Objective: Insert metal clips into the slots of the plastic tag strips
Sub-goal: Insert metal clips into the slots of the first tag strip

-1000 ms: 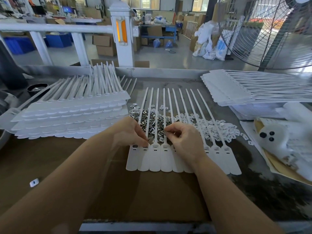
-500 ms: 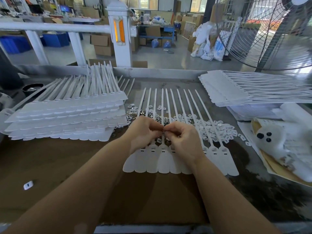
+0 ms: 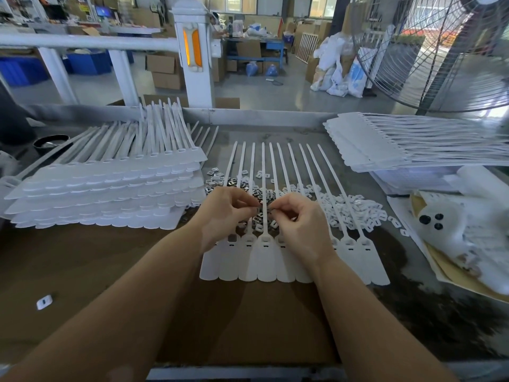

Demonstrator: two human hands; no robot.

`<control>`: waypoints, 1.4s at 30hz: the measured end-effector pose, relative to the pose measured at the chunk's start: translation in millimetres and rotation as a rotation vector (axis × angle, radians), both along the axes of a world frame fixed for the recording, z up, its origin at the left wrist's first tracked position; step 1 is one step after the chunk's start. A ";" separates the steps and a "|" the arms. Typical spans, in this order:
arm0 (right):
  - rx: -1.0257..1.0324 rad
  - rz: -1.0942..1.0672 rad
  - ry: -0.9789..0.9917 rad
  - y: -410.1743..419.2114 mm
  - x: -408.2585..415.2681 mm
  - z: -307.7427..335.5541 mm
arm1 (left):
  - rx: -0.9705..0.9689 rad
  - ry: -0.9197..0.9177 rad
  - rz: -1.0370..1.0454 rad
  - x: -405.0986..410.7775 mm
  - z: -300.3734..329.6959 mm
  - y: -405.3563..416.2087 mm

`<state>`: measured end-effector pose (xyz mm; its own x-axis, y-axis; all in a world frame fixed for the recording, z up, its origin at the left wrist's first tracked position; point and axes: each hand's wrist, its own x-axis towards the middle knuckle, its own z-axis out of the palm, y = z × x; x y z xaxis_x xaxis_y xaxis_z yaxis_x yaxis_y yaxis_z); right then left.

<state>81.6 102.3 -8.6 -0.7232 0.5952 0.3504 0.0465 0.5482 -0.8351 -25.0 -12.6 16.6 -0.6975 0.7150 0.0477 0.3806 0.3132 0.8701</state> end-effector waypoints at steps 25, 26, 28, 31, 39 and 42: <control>0.025 0.005 -0.036 -1.1 0.9 0.1 | -0.462 0.318 -0.375 -12.6 16.3 -4.8; 0.016 0.005 -0.036 -1.4 0.9 -0.3 | -0.465 0.328 -0.365 -13.0 16.0 -4.4; -0.002 0.006 -0.036 -1.9 0.8 -1.0 | -0.468 0.330 -0.342 -13.5 15.1 -3.5; -0.001 0.008 -0.037 -2.0 0.9 -1.2 | -0.451 0.318 -0.317 -11.7 14.1 -2.8; 0.020 0.028 -0.043 -2.1 1.5 -0.5 | -0.378 0.189 -0.294 -11.4 17.8 -4.7; 0.020 0.031 -0.048 -2.0 1.2 -0.8 | -0.359 0.174 -0.273 -11.4 17.8 -6.2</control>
<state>82.8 100.3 -9.3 -0.7574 0.5652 0.3271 0.0685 0.5669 -0.8209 -36.4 -18.9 34.4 -0.4857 0.8634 -0.1368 0.6208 0.4509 0.6414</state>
